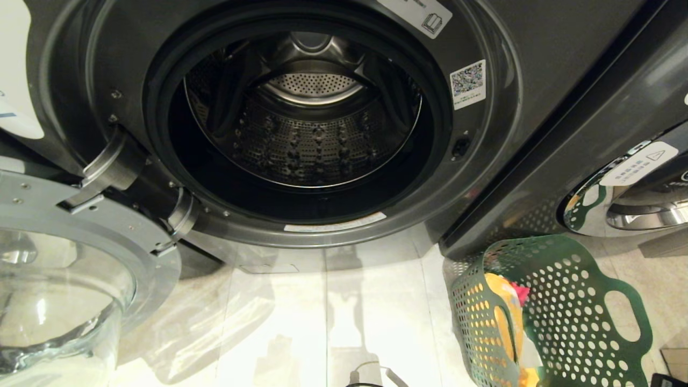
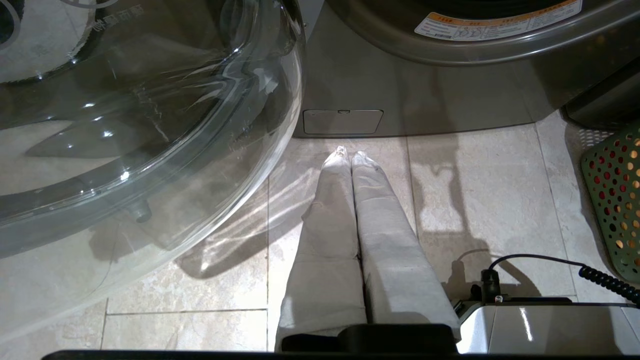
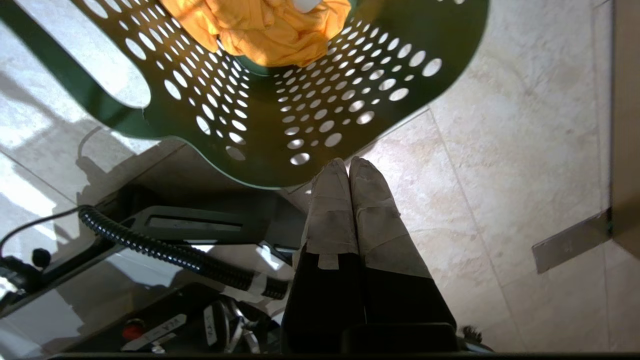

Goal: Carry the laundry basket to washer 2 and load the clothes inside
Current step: Place the clothes into the washing machine

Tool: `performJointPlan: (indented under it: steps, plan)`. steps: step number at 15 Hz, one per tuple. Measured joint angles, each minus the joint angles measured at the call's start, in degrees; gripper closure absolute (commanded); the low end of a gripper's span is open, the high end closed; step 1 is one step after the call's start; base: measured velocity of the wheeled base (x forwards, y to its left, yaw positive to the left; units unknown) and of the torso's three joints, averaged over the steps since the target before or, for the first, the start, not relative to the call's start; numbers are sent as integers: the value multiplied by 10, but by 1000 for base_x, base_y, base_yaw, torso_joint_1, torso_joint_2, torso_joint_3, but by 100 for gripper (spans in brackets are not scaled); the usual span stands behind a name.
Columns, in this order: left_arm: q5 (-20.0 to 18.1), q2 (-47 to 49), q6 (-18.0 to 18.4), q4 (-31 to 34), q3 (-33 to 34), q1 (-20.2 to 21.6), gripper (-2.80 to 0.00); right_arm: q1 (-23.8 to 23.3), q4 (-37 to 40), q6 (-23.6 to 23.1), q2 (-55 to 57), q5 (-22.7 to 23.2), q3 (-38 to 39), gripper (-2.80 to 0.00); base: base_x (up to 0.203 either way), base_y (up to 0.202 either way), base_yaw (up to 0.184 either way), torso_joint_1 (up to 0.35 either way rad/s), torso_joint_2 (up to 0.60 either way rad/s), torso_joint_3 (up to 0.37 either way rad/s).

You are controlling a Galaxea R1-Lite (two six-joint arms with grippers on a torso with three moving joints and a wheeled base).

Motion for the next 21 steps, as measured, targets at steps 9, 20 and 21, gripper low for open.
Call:
performJointPlan:
  steps: [9, 20, 21]
  plan:
    - [0, 0, 0, 0, 0, 0, 0, -73, -82, -93, 305, 73, -90, -280, 0, 0, 0, 0, 0, 0]
    - [0, 0, 0, 0, 0, 0, 0, -121, -200, -419, 494, 204, -150, -280, 0, 0, 0, 0, 0, 0]
    - [0, 0, 0, 0, 0, 0, 0, -123, -213, -422, 503, 204, -148, -280, 0, 0, 0, 0, 0, 0]
